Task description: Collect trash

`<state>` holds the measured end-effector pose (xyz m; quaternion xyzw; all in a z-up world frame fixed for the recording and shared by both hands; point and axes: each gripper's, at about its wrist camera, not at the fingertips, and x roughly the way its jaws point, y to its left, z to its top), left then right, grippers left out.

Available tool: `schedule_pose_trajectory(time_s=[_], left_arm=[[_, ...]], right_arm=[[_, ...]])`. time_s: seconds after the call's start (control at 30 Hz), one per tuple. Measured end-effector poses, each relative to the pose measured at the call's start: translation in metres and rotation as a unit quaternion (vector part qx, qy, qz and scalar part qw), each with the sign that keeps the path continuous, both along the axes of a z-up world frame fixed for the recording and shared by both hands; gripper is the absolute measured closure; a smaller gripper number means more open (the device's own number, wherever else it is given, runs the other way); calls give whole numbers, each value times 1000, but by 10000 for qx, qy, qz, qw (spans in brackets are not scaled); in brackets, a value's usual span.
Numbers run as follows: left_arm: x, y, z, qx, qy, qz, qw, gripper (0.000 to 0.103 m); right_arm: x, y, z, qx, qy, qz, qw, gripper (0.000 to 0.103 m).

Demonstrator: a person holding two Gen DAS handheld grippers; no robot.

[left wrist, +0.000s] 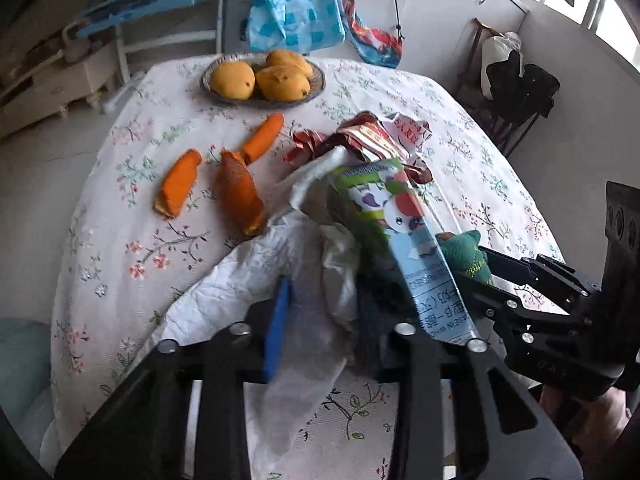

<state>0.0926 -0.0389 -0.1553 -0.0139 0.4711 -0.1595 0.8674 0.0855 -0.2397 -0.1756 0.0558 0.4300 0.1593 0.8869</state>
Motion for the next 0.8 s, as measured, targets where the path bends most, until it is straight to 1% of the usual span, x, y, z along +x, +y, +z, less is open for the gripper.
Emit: schedule_pose_trajectory(time_s=[0.07,0.23,0.3,0.4,0.43,0.47,0.53,0.57,0.67,0.7,0.77,0.8], left_arm=[[-3,3,6,-63,-115,-51,9999,93],[-14,15,24,-279,-306,-155,9990,93],[-19,21,31,-343,-406,-119,9985,93],[-21,30,38,-422,-510,33,9978,94],[-22,34,40,-458,-539,99,9975,94],[-22,37,42,-520,-557,164,9970,93],[-20,44,43,-749,-473,236,9958,93],[-19,47,43,-798,-424,271,9955,93],[-13,56,31,-713,-98,567,9958,93],[-10,62,26,-754,62,685,9948,93],[-6,73,20,-1027,310,825,9908,93],[-6,76,19,-1063,337,875,9899,93]], right_arm=[[0,0,0,-2,0,2,10000,55],[0,0,-1,-16,6,22,10000,55],[0,1,0,-11,-11,20,10000,55],[-1,2,2,2,-70,25,10000,60],[-2,2,3,0,-96,33,9999,63],[-3,2,5,-4,-122,38,9999,68],[-4,1,6,-20,-152,35,9999,70],[-4,1,6,-29,-155,37,9999,70],[-6,3,7,-111,-189,52,9997,70],[-6,4,7,-137,-206,57,9997,70],[-6,4,7,-146,-216,68,9996,70],[-6,4,6,-148,-214,65,9996,70]])
